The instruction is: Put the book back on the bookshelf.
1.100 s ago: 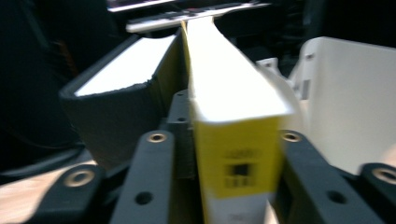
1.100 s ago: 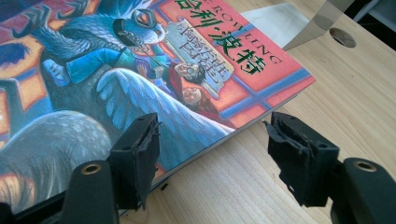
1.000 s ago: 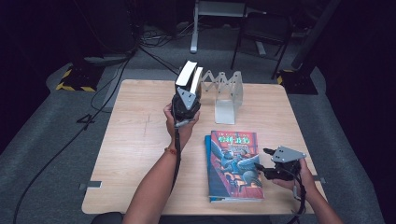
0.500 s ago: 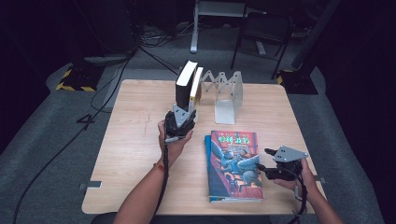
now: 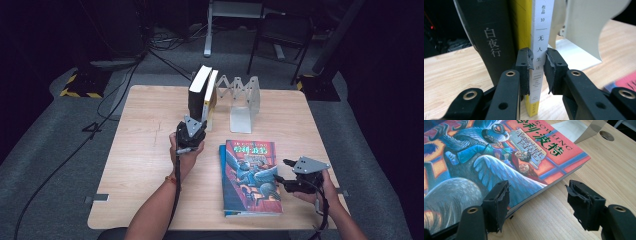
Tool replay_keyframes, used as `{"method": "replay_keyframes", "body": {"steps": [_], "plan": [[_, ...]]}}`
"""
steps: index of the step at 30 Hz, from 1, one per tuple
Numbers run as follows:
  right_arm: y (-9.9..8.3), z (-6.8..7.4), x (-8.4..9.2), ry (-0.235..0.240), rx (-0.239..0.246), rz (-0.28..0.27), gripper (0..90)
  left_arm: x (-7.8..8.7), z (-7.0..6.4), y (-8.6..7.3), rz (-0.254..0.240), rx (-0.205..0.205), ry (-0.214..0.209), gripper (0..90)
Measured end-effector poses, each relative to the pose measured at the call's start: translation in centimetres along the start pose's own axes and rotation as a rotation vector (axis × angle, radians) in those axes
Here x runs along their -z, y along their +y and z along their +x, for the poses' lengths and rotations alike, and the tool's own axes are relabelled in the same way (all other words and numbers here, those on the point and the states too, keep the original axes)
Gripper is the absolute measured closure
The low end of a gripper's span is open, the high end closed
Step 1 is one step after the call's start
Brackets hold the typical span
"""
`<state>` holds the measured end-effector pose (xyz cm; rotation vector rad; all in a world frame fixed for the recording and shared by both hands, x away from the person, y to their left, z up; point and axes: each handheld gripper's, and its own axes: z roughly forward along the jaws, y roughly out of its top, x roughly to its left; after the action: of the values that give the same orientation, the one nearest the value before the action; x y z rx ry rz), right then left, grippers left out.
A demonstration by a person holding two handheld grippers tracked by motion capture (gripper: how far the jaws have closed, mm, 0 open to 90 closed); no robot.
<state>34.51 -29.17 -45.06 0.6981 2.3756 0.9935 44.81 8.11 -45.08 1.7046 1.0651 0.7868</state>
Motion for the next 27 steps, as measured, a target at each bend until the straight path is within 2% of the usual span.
{"method": "replay_keyframes", "body": {"steps": [2, 4, 9, 14, 15, 19, 21, 23, 25, 27], "plan": [[0.0, -0.1, 0.0, 0.003, -0.002, 0.001, 34.0, -0.6, 0.2, 0.4, 0.001, 0.034, 0.014, 74.4], [0.0, -0.1, 0.0, 0.005, -0.001, 0.000, 33.9, -1.0, 0.1, 0.7, -0.003, 0.047, 0.033, 74.4], [0.0, -0.1, 0.0, 0.003, 0.000, 0.000, 33.9, -1.6, -0.1, 1.4, -0.013, 0.067, 0.051, 74.5], [0.0, -0.1, 0.0, 0.003, 0.002, 0.000, 33.9, -2.1, -0.1, 1.7, -0.011, 0.065, 0.064, 74.5], [0.0, -0.1, 0.0, 0.004, 0.001, 0.000, 34.0, -2.2, -0.1, 1.7, -0.007, 0.052, 0.062, 74.4], [0.0, -0.1, 0.0, 0.002, 0.003, 0.000, 34.0, -2.2, -0.2, 1.1, 0.016, 0.043, 0.053, 73.9], [0.0, -0.1, 0.0, 0.003, 0.002, 0.000, 33.9, -2.2, -0.2, 0.9, 0.010, 0.038, 0.056, 74.0], [0.0, -0.1, 0.0, 0.003, 0.000, 0.000, 33.9, -2.2, -0.1, 0.9, 0.008, 0.051, 0.049, 74.1], [0.0, 0.0, 0.0, -0.002, 0.002, 0.000, 34.1, -2.3, -0.1, 1.0, 0.014, 0.032, 0.050, 74.1], [0.0, -0.1, 0.0, 0.000, 0.003, 0.000, 34.0, -2.5, 0.0, 1.1, 0.016, 0.036, 0.050, 74.2]]}}
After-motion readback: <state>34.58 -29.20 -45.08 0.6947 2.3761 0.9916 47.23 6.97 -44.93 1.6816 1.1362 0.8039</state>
